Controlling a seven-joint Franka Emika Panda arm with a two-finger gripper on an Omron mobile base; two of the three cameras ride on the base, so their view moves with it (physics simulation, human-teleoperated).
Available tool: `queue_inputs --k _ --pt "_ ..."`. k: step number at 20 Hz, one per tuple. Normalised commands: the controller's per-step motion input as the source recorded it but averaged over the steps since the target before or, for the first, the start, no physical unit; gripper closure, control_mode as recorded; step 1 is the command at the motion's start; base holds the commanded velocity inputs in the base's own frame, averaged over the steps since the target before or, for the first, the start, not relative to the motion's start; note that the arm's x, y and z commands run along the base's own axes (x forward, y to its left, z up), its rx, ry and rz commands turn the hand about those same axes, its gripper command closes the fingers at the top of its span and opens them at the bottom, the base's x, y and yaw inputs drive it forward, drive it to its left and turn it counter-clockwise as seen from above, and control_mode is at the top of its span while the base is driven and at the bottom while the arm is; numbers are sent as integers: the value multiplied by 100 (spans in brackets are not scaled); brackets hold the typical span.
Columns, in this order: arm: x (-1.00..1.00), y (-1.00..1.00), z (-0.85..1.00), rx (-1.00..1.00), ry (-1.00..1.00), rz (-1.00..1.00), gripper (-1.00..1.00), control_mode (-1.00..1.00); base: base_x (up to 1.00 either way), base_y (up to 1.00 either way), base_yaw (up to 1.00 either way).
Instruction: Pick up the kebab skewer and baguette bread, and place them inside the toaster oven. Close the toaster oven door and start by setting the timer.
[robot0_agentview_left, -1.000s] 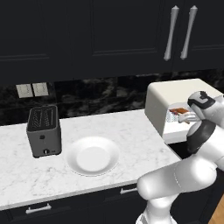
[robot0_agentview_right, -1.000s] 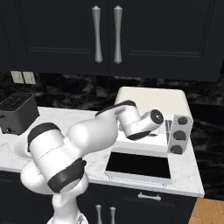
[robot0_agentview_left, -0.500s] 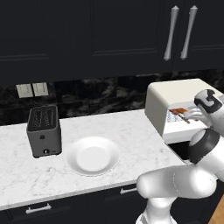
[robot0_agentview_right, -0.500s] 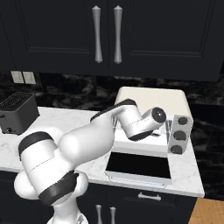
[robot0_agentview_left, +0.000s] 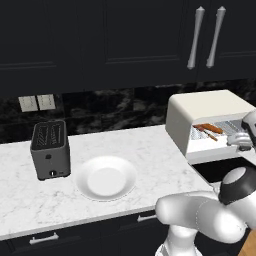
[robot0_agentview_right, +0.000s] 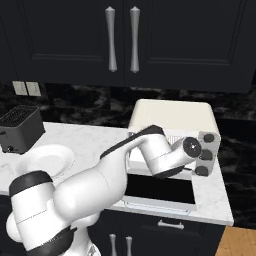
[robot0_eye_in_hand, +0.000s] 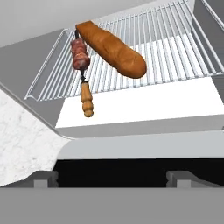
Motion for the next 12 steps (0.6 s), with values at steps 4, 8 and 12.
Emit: queue_inputs --k 4,8,12 --pt "2 0 -9 0 -1 2 -100 -100 0 0 0" --pt "-17 -19 -15 0 -4 2 -100 -100 0 0 0" --pt "-80 -58 -6 0 -6 0 -100 -100 0 0 0"
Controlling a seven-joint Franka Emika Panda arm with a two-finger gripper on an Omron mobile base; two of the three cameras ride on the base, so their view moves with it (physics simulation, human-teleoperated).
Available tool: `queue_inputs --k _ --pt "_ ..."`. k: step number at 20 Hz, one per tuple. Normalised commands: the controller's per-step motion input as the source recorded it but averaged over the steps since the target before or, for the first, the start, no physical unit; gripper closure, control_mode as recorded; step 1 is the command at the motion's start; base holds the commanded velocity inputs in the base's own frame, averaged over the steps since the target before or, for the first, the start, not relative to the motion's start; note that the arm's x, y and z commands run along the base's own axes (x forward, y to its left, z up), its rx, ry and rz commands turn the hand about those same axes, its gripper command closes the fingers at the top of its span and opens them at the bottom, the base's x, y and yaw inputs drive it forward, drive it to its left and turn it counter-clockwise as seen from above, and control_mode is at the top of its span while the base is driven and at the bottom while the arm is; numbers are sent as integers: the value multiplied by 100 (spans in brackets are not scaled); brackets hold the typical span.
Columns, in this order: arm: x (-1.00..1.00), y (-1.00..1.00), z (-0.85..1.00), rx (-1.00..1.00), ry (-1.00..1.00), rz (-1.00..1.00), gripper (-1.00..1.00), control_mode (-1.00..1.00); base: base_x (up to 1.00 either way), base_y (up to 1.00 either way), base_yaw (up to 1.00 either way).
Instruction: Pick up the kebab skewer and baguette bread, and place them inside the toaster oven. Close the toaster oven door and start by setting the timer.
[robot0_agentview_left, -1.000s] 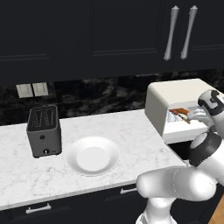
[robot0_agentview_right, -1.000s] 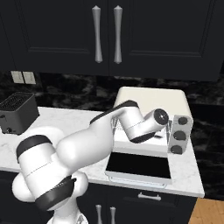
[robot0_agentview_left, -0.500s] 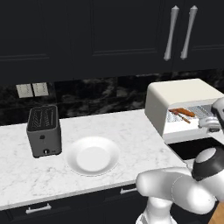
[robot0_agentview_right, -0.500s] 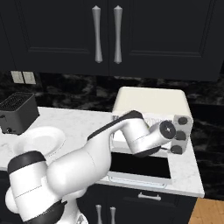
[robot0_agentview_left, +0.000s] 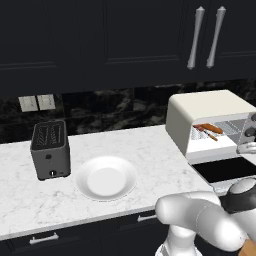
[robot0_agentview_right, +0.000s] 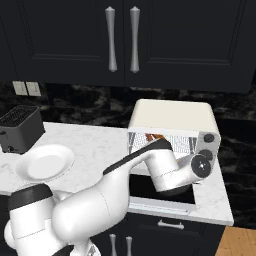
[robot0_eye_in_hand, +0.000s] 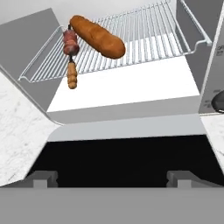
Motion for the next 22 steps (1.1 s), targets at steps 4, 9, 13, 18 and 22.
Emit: queue_inputs --k 4,9,13,18,22 --pt "-74 -31 -36 0 -17 0 -100 -100 0 0 0" --pt "-50 -4 -48 0 -22 5 -100 -100 0 0 0" --pt "-3 0 -50 0 -25 7 -100 -100 0 0 0" --pt "-2 0 -49 0 -12 4 -100 -100 0 0 0" --pt "-16 -6 -32 0 -2 1 -100 -100 0 0 0"
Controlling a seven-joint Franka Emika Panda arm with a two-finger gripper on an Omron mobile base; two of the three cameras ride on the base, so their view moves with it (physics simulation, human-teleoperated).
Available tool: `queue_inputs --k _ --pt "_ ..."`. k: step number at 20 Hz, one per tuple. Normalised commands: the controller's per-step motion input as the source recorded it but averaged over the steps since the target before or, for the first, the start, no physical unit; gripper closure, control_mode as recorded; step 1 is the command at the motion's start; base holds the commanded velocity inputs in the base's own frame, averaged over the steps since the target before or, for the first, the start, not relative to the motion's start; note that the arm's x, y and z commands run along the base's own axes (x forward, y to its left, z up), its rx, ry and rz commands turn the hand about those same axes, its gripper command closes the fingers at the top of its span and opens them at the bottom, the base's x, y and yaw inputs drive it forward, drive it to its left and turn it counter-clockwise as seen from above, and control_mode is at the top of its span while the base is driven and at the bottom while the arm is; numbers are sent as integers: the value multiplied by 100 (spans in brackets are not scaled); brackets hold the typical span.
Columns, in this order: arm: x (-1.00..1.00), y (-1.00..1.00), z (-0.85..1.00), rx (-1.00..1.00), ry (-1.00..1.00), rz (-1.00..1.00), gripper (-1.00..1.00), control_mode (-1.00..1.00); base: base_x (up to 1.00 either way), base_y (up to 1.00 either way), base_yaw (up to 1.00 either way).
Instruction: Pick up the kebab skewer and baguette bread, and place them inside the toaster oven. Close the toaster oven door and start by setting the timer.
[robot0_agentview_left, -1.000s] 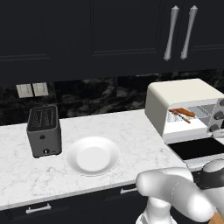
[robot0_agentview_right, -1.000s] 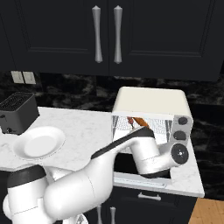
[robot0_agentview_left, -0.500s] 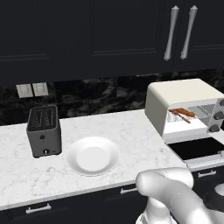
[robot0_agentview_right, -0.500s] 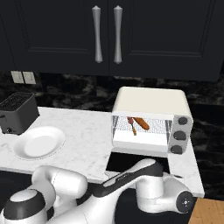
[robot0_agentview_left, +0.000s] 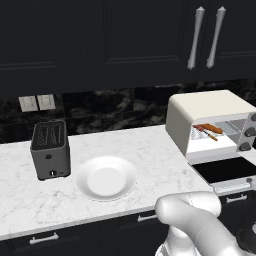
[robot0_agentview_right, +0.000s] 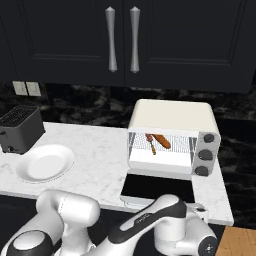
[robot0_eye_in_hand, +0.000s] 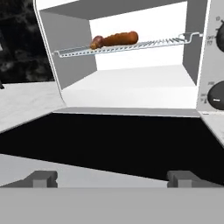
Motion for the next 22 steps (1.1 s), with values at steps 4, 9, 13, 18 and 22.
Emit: queue_inputs --k 4,9,13,18,22 --pt "-36 -2 -23 0 -2 0 -100 -100 0 0 0" --pt "-45 -1 -1 0 -9 -5 -100 -100 0 0 0" --pt "-25 0 -16 0 -11 -5 -100 -100 0 0 0" --pt "-2 0 -43 0 -10 -1 -100 -100 0 0 0" --pt "0 0 -36 0 -7 0 -100 -100 0 0 0"
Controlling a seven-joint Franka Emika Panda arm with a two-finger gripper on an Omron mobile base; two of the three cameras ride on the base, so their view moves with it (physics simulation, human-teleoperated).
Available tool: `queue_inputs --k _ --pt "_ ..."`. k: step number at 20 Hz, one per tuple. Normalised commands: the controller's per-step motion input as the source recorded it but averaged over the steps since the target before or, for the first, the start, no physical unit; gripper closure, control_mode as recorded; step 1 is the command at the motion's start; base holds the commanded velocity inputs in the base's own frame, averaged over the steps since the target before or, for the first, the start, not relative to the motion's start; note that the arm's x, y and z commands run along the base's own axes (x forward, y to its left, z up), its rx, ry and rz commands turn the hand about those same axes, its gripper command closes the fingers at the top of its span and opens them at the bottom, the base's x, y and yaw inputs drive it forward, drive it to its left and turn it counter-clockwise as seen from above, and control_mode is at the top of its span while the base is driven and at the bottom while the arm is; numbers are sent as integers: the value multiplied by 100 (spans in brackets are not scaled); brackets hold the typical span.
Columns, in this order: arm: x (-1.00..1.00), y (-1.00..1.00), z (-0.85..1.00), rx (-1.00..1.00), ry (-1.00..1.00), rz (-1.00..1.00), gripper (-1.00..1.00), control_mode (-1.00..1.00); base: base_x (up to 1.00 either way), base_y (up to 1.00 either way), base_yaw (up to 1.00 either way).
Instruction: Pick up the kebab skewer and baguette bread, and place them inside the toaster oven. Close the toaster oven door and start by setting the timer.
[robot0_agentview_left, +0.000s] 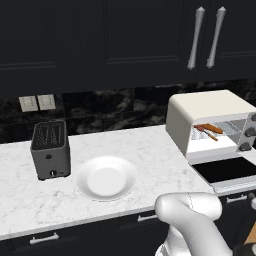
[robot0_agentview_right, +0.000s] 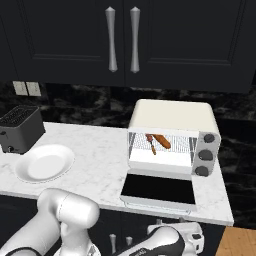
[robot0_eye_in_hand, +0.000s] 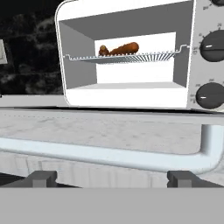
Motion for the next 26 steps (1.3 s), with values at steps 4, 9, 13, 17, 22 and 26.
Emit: queue_inputs --k 4,9,13,17,22,26 --pt "0 0 -20 0 -2 0 -100 -100 0 0 0" --pt "0 0 -4 0 0 0 -100 -100 0 0 0" --pt "7 0 0 0 0 0 -100 -100 0 0 0" --pt "14 3 0 0 0 0 -100 -100 0 0 0" --pt "13 3 0 0 0 0 -100 -100 0 0 0" --pt "13 1 0 0 0 0 -100 -100 0 0 0"
